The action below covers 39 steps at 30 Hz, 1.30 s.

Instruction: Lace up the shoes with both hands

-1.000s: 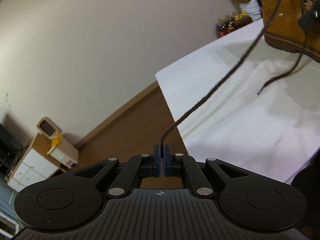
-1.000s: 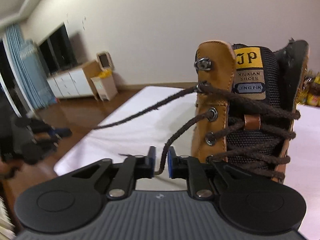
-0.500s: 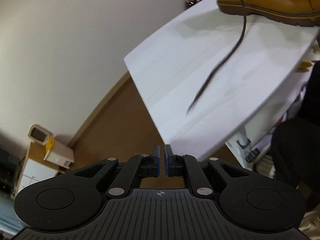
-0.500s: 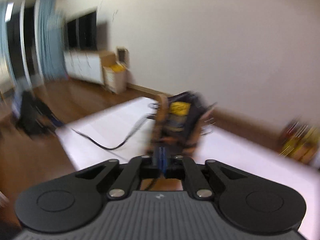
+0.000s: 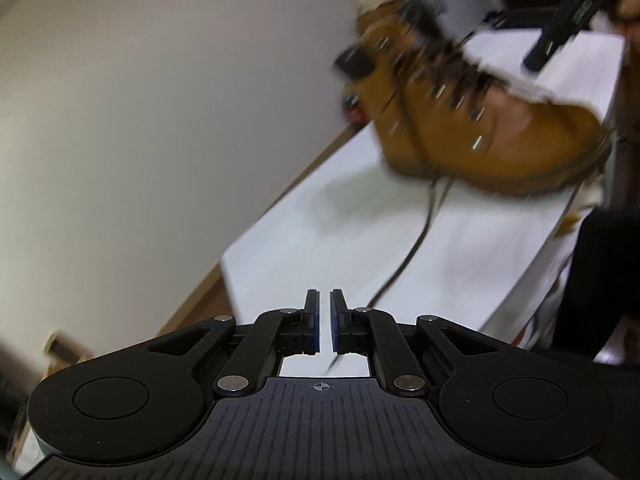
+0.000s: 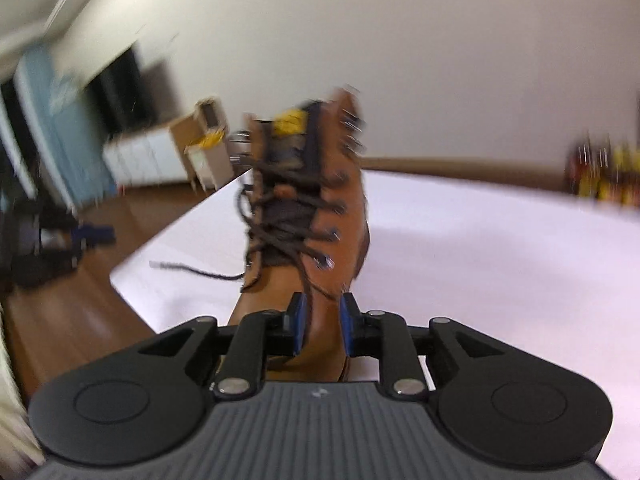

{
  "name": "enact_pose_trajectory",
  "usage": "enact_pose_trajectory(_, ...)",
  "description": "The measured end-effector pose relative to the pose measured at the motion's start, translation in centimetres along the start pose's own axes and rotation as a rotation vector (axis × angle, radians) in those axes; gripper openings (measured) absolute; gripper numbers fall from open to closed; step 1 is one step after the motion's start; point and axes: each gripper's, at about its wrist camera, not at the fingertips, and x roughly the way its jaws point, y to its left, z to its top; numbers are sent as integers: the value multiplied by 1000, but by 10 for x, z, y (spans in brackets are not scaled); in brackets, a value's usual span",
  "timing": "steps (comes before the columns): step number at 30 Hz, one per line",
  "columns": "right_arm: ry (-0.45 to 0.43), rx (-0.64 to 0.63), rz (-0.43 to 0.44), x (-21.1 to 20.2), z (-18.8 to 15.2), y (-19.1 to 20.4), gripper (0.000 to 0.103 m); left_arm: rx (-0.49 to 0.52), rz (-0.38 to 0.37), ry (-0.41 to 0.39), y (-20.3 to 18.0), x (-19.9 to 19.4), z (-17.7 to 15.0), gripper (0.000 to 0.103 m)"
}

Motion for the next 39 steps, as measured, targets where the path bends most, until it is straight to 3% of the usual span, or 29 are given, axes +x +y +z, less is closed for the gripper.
enact_pose_trajectory(6,18,124,77,22,-13,-15,21,33,-104,-128,-28,10,44,8)
enact_pose_trajectory(7,19,117,86,22,-13,-15,16,46,-114,-146,-32,10,50,8)
enact_pose_trajectory(8,23,85,84,22,-13,-14,4,59,-123,-164,-36,10,57,8)
enact_pose_trajectory(11,45,-92,55,9,-12,-2,3,135,-192,-255,-52,12,83,10)
enact_pose_trajectory(15,8,-417,-121,-12,-12,26,3,303,-272,-337,-80,21,113,14)
enact_pose_trajectory(20,-49,-791,-256,-27,-22,58,3,490,-295,-387,-109,33,135,14)
enact_pose_trajectory(29,-46,-998,-290,-26,-40,73,3,675,-318,-392,-137,57,140,14)
enact_pose_trajectory(32,-54,-1022,-289,-27,-45,75,3,673,-337,-383,-143,61,138,7)
enact_pose_trajectory(34,-62,-1015,-287,-26,-46,74,3,611,-348,-375,-143,63,138,4)
enact_pose_trajectory(39,-82,-925,-293,-27,-47,65,6,345,-319,-357,-122,61,127,3)
